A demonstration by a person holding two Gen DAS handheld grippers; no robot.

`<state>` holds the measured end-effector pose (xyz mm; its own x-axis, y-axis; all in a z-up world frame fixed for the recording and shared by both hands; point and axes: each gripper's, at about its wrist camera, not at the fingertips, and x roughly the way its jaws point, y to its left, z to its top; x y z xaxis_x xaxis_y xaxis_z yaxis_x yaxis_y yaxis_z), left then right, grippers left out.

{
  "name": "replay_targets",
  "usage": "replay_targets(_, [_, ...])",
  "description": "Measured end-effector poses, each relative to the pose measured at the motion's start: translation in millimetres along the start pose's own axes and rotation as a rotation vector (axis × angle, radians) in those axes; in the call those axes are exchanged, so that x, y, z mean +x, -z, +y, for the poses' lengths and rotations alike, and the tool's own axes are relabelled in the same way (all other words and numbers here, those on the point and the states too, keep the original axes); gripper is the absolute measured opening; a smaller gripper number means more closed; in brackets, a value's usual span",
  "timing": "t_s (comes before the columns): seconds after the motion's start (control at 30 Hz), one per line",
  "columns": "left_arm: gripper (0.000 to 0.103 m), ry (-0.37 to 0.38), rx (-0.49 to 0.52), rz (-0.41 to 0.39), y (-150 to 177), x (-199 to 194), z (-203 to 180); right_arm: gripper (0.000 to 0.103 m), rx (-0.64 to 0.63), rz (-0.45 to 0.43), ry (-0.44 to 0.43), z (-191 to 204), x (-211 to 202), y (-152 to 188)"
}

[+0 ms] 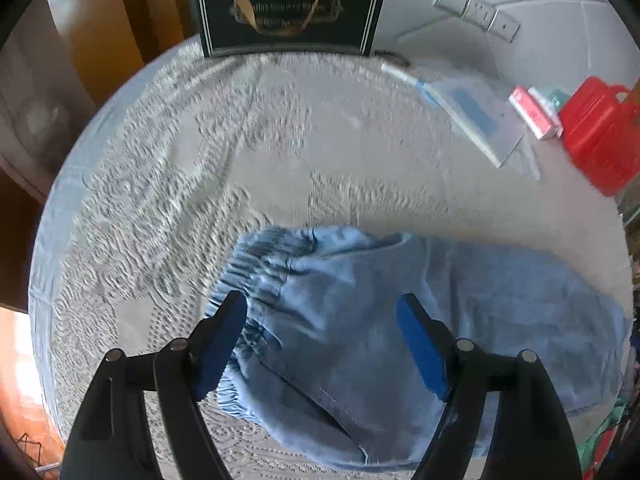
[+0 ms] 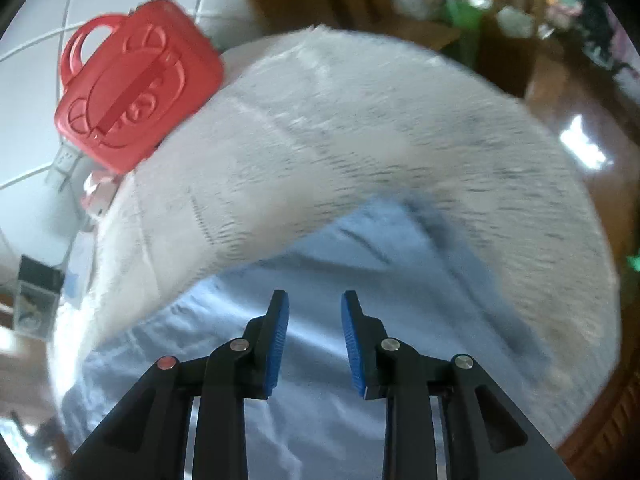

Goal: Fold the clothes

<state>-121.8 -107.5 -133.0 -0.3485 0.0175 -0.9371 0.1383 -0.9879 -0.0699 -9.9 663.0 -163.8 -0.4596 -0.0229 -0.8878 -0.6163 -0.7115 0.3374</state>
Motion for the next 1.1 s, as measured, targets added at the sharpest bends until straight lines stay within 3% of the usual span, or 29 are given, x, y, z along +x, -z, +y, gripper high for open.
replay_targets(0.17, [0.078, -0.169, -0.004, 0.083, 18.9, 33.4, 21.9, 0.027, 0.054, 0.075, 0.098, -15.5, 32.2, -9.6])
replay_targets(0.2, [0.084, -0.188, -0.014, 0.102, 21.0, 39.1, 28.0, 0.027, 0.074, 0.078, 0.137, -24.7, 32.9, -8.9])
replay_targets(0.33, [0.094, -0.119, -0.110, 0.063, 25.5, 24.9, 50.8, 0.029, 0.142, 0.042, 0.166, -54.8, 10.7, 1.9])
replay_targets(0.4, [0.103, -0.089, -0.133, 0.012, 26.8, 7.3, 54.6, 0.038, 0.145, -0.021, 0.166, -64.6, -17.3, 13.8])
replay_targets(0.5, [0.103, -0.048, -0.151, -0.040, 28.1, -10.4, 55.1, 0.055, 0.156, -0.074, 0.193, -77.9, -48.4, 33.4])
replay_targets(0.57, [0.103, -0.028, -0.150, -0.055, 29.6, -14.7, 52.3, 0.055, 0.164, -0.084, 0.230, -87.7, -60.9, 45.8])
replay_targets(0.77, [0.103, -0.032, -0.138, 0.029, 40.3, 18.3, 41.1, 0.055, 0.222, -0.044, 0.263, -113.8, -59.7, 68.2])
replay_targets(0.9, [0.103, -0.057, -0.149, 0.122, 50.7, 48.1, 35.5, 0.055, 0.187, -0.019, 0.274, -110.5, -45.0, 69.1])
replay_targets(1.1, [0.103, -0.074, -0.136, 0.124, 53.7, 49.5, 32.1, 0.055, 0.122, -0.003, 0.309, -98.0, -27.8, 69.4])
